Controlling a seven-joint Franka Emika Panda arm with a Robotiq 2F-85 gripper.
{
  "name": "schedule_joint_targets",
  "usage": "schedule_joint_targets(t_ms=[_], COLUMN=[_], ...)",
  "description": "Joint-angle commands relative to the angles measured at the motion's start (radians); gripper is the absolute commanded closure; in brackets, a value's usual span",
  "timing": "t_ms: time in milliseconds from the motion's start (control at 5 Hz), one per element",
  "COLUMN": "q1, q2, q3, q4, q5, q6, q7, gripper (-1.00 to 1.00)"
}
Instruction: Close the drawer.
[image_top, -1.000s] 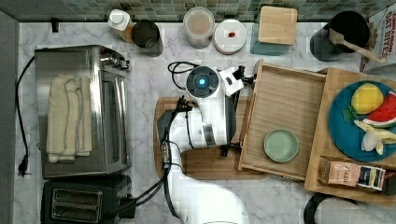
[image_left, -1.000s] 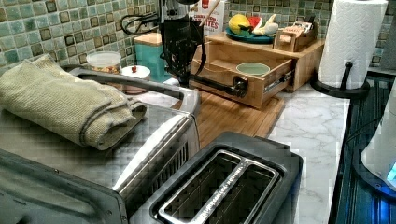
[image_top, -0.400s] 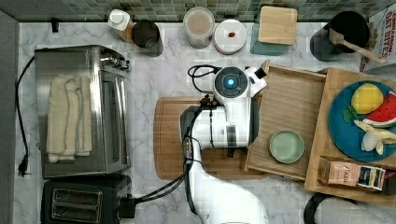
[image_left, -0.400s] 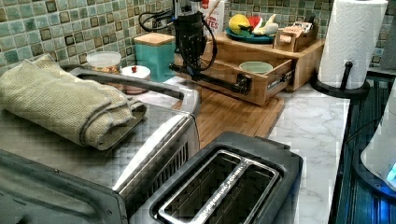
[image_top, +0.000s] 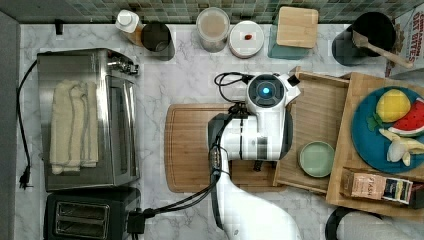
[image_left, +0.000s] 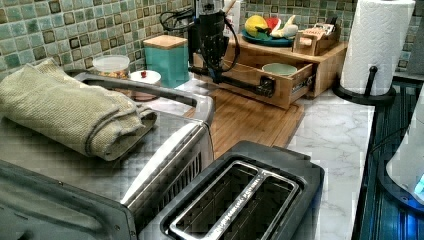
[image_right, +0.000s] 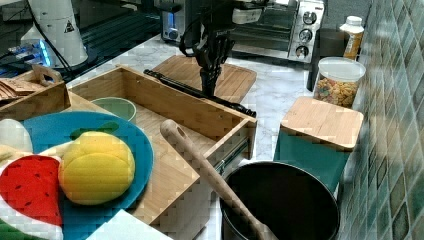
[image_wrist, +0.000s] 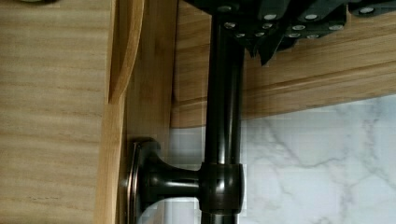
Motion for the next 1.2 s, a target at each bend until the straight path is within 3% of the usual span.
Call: schedule_joint_targets(t_ms=[200, 400, 600, 800, 1200], q1=[-0.22, -0.274, -0.335, -0.338, -0.331], q2=[0.023, 0.061, 0.125, 0.148, 0.148], q3=[-0.165, -0.204, -0.218, -0.225, -0.232], q4=[-0.025, 0.025, 0.099, 0.154, 0.154], q5=[-0.066, -0.107, -0.077, -0.071, -0.066], q6=[0.086, 0.104, 0.128, 0.053, 0.054], q7=[-0.27, -0.339, -0.43, -0.374, -0.376], gripper=[1.0, 1.0, 1.0, 1.0, 1.0])
